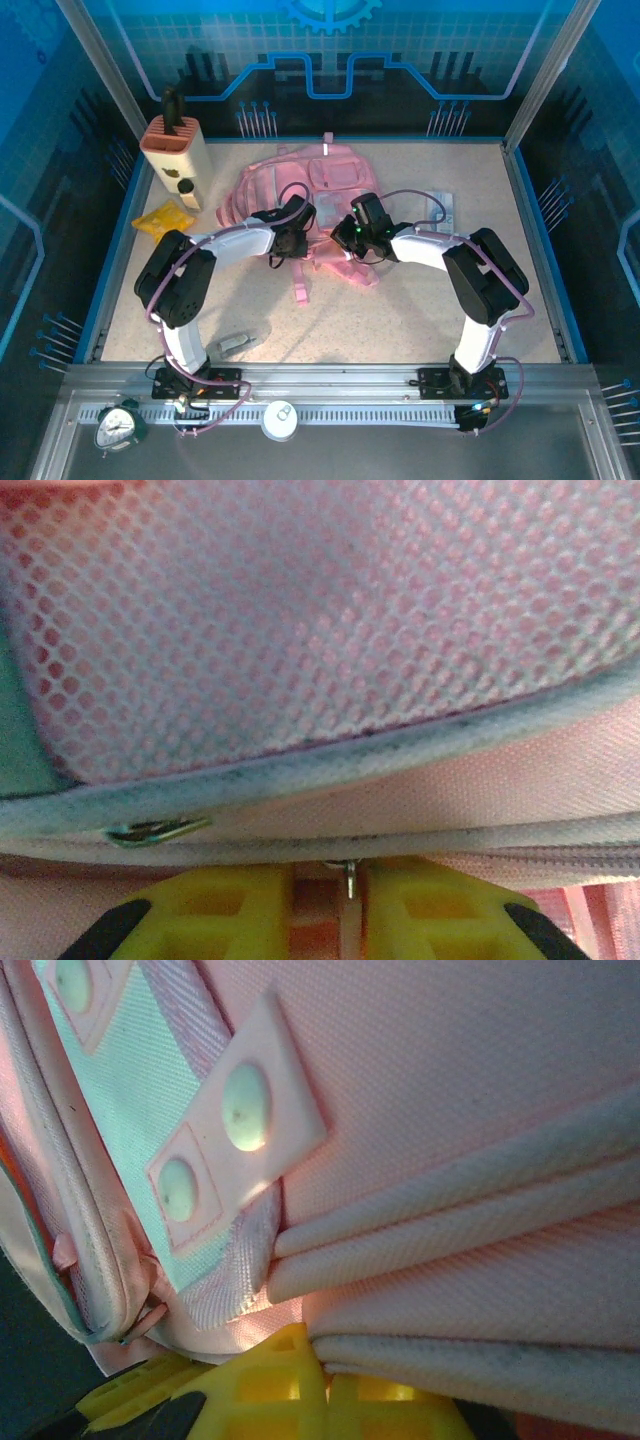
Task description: Pack the student bag
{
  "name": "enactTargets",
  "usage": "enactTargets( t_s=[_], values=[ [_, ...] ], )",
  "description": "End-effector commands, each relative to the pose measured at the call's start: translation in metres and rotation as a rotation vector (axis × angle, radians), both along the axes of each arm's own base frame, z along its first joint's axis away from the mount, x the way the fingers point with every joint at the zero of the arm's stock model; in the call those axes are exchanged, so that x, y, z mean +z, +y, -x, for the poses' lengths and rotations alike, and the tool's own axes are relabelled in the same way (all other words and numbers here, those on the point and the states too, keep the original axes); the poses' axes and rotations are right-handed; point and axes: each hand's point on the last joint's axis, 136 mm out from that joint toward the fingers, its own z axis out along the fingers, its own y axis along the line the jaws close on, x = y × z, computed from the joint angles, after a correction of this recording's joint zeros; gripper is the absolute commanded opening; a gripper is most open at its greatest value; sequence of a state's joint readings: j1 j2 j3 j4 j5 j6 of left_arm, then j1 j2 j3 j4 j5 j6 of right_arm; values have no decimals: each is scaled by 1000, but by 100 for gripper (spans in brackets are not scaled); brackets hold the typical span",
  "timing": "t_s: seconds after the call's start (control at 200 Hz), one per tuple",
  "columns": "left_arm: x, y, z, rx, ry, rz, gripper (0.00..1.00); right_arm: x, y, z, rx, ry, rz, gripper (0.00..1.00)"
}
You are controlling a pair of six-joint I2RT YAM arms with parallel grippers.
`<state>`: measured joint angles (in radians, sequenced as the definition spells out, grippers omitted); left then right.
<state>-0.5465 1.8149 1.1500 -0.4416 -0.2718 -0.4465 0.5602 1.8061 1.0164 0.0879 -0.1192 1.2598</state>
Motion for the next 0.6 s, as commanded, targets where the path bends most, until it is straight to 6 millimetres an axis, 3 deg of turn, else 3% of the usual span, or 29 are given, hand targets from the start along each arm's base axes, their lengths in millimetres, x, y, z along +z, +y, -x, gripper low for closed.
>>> enactTargets(
  t_s=[0.0, 0.185, 0.385, 0.595],
  values=[
    [-19, -2, 6, 20, 24, 15, 21, 17, 3, -11, 10, -67, -12, 0],
    [-4, 0, 4, 32, -13, 23, 0, 29, -4, -12, 19, -107, 19, 0],
    [30, 14, 12, -11, -50, -6, 0, 41, -21, -15, 5, -135, 17, 0],
    [29, 45, 31, -41, -8, -62, 0, 52, -44, -23, 12, -133, -18, 0]
  ],
)
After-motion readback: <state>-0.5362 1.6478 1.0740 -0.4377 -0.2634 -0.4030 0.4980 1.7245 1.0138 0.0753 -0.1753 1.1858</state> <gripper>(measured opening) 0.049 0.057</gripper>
